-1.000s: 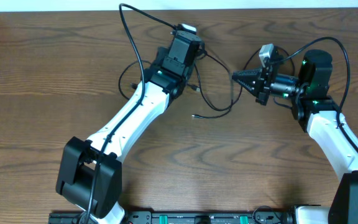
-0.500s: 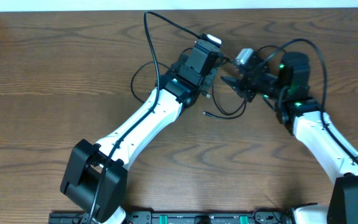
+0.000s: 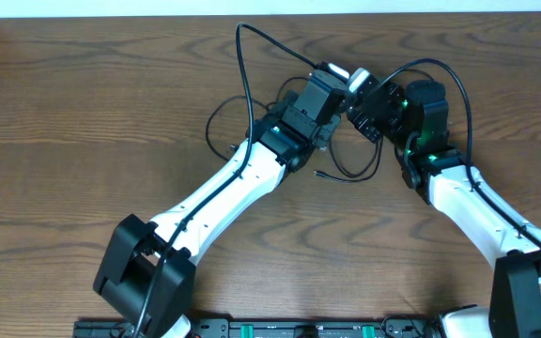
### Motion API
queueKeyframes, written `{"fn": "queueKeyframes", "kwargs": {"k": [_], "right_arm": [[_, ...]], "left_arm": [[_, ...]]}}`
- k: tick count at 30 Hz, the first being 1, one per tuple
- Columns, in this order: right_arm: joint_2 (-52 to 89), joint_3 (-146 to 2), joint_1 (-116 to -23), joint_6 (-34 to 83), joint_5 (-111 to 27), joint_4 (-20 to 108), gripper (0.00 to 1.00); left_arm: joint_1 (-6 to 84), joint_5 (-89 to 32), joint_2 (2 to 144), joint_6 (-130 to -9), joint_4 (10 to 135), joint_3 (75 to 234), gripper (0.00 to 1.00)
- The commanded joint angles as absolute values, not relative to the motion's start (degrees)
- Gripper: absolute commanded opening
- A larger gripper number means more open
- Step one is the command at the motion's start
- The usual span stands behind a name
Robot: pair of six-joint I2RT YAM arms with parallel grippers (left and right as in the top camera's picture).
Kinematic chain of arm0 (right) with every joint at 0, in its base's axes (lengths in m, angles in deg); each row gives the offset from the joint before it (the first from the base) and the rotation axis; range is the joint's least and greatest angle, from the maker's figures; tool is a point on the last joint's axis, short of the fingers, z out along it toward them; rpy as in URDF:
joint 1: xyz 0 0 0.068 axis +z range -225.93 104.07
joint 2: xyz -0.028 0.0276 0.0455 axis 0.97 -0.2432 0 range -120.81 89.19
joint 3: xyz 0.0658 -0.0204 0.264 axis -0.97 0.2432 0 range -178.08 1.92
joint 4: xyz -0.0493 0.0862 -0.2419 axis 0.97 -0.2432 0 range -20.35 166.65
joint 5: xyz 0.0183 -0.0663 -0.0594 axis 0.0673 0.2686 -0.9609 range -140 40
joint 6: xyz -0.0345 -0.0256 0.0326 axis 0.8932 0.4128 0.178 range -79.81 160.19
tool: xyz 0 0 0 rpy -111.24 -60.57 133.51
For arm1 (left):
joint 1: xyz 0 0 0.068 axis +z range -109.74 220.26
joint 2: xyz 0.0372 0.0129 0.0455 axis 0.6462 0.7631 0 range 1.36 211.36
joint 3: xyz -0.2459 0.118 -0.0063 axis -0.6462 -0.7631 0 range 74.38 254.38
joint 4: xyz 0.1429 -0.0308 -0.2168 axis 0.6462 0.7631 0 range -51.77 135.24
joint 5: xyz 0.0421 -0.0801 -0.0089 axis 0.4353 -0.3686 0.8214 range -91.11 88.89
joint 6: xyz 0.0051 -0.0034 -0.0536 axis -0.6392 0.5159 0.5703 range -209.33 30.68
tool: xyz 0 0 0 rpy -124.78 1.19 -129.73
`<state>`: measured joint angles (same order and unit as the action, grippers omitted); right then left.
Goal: Untangle cables
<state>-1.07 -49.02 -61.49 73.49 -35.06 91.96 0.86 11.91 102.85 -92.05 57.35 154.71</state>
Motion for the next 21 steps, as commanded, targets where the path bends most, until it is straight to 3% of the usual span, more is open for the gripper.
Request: {"fn": "queueKeyframes", "kwargs": {"k": [1, 4, 9, 21], "right_arm": [[-3.1, -49.3, -61.2, 74.5, -35.9, 92.1, 0.48], [-4.2, -49.3, -61.2, 73.6, -35.9, 92.1, 0.26], [-4.3, -49.3, -61.3, 72.0, -33.8, 92.4, 0.02], [-4.3, -49.3, -63.8, 68.7, -22.6, 92.6, 0.01]], "left_arm": [[-0.4, 11.3, 101.1, -92.5, 57.3, 155.2, 0.08], [-0.4, 11.3, 101.1, -92.5, 57.3, 155.2, 0.08], [-0.4, 11.3, 101.1, -92.5, 57.2, 155.2, 0.08], [3.8, 11.5, 101.1, -92.4, 57.2, 155.2, 0.08]]}}
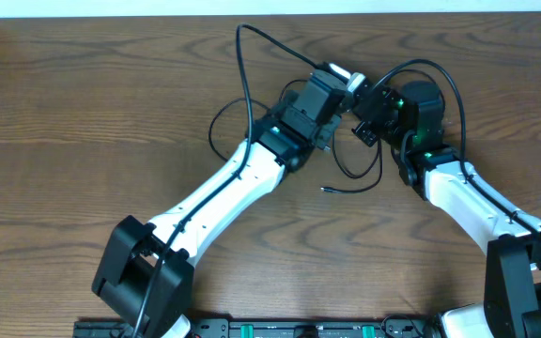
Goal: Untangle cables
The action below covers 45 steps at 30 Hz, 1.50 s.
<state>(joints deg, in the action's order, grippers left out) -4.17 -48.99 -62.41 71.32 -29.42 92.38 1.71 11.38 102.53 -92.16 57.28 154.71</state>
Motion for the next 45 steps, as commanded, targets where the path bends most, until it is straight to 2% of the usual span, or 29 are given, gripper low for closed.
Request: {"fn": "queueKeyframes", "kwargs": {"k": [1, 11, 19, 24, 37, 45], "right_arm": [[-4.3, -49.3, -64.4, 68.2, -20.7, 92.5, 0.01], [-4.3, -49.3, -70.8, 62.0, -3.1, 94.4, 0.01], [-4.2, -49.3, -74.9, 49.7, 9.2, 105.4, 0.01], [-4.3, -49.3, -75.5, 46.6, 12.4, 107.9, 0.01], [-4.3, -49.3, -75.6, 46.0, 13.7, 107.9, 0.01], [-4.3, -49.3, -76.9, 46.0, 11.6, 106.4, 0.01]], "left_arm": [[4.6, 11.5, 101.1, -92.4, 57.2, 155.2, 0.08], [11.6, 11.5, 101.1, -90.9, 57.5, 155.2, 0.08], [14.2, 11.5, 101.2, -90.3, 58.7, 155.2, 0.08], [14.2, 9.6, 101.2, -88.6, 58.8, 155.2, 0.08], [14.2, -15.3, 101.2, -86.6, 56.0, 155.2, 0.08], [14.2, -18.1, 101.2, -86.6, 55.9, 155.2, 0.08]]}}
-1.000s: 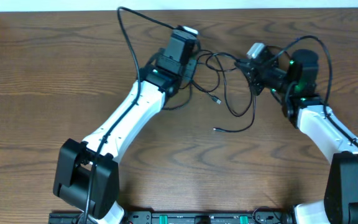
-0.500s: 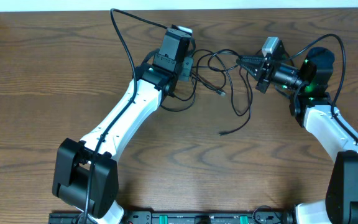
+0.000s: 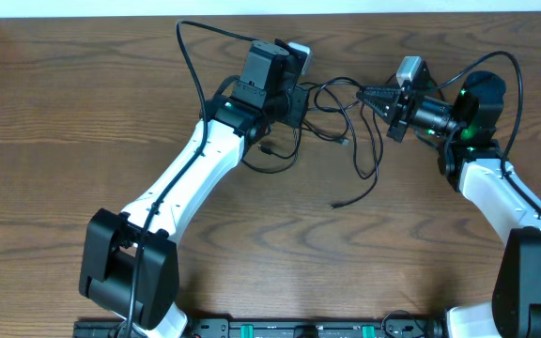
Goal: Untangle cables
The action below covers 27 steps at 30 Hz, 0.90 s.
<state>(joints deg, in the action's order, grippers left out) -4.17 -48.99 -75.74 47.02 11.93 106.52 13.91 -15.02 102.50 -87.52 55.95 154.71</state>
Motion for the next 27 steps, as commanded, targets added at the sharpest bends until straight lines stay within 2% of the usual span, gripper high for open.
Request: {"fn": "queueKeyframes", "kwargs": {"k": [1, 5, 27], "right_arm": [[-4.3, -49.3, -77.1, 46.0, 11.6, 106.4, 0.01], [-4.3, -49.3, -77.4, 46.0, 10.8, 106.0, 0.01], [-4.3, -49.3, -77.5, 47.8, 0.5, 98.9, 0.01]], "left_arm": [[14.2, -19.0, 101.2, -86.6, 55.8, 155.2, 0.08], [14.2, -22.6, 101.2, -86.6, 55.3, 155.2, 0.08], [15.1, -21.4, 101.2, -86.6, 54.0, 155.2, 0.08]]}}
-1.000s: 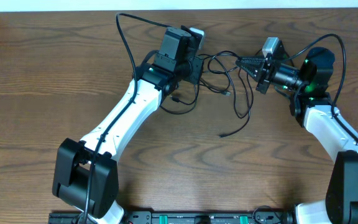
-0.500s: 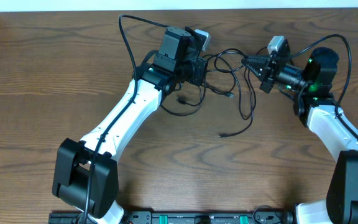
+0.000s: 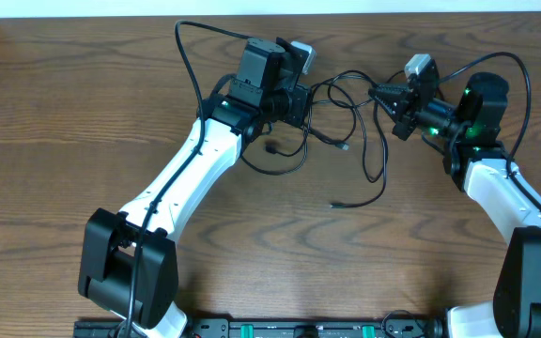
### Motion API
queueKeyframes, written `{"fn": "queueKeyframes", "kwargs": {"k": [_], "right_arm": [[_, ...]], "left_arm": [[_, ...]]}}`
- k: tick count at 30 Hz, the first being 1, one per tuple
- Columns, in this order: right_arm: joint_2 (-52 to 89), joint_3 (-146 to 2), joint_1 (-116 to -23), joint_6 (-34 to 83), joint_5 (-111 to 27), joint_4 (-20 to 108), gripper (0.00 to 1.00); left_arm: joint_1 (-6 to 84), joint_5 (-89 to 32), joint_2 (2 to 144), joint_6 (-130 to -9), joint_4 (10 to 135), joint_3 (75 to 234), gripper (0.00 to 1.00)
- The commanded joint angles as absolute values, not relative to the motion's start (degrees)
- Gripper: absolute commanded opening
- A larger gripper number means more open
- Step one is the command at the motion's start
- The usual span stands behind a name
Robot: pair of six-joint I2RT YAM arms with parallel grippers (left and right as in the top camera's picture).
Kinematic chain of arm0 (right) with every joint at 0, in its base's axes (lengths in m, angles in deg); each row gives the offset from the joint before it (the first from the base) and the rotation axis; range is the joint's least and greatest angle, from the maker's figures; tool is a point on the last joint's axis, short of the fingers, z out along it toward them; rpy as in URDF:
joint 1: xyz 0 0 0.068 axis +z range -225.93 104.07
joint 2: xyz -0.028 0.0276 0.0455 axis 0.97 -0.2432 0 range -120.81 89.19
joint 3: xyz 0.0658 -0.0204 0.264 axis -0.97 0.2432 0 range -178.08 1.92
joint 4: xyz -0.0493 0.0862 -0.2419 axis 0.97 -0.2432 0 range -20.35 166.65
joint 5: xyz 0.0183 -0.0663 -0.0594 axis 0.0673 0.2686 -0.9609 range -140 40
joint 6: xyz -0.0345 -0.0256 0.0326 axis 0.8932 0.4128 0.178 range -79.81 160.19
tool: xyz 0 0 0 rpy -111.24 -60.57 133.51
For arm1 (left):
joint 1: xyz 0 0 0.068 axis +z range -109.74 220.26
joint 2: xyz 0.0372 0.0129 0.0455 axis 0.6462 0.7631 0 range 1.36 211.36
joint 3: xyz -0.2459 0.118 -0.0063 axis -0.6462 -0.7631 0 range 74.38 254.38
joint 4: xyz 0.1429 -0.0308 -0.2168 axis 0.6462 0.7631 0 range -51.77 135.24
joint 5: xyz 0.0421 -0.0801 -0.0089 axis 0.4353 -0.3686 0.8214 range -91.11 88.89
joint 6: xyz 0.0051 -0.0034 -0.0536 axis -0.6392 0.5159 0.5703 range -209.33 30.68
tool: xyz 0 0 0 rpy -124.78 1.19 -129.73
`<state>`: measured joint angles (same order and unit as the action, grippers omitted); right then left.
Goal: Untangle cables
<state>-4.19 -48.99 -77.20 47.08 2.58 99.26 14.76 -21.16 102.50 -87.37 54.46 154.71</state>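
Observation:
Thin black cables lie tangled at the back of the wooden table, strung between my two grippers. Their loops hang toward the front, one loose plug end lies nearest me, and another plug sits mid-tangle. My left gripper is at the tangle's left side, shut on a cable strand, its fingers mostly hidden under the wrist. On the right side my right gripper points left, its fingers closed to a tip on a strand. A further loop with a plug lies under the left wrist.
Each arm's own black supply cable arcs above it: the left arm's, the right arm's. The table's back edge runs just behind both grippers. A dark rail lines the front edge.
My right gripper has drawn a little to the right and back. The strands between the grippers have spread wider, and the hanging loop sits further right. The left gripper has barely moved.
At first both grippers were pressed together over the bunched cables at the middle back, and they stayed so at the second moment. By the third moment they stood well apart with strands strung between them. Now the gap is slightly wider.

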Motion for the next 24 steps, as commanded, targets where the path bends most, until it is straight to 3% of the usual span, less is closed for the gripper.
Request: {"fn": "queueKeyframes", "kwargs": {"k": [1, 8, 24], "right_arm": [[-4.3, -49.3, -77.5, 47.8, 0.4, 98.8, 0.01], [-4.3, -49.3, -77.3, 47.7, 0.3, 97.8, 0.01], [-4.3, -49.3, -76.7, 47.5, 3.1, 97.8, 0.01]], "left_arm": [[15.1, -21.4, 101.2, -86.2, 53.9, 155.2, 0.08], [14.8, -21.5, 101.3, -81.0, 51.7, 155.2, 0.08], [11.6, -21.4, 101.3, -81.1, 50.5, 155.2, 0.08]]}}
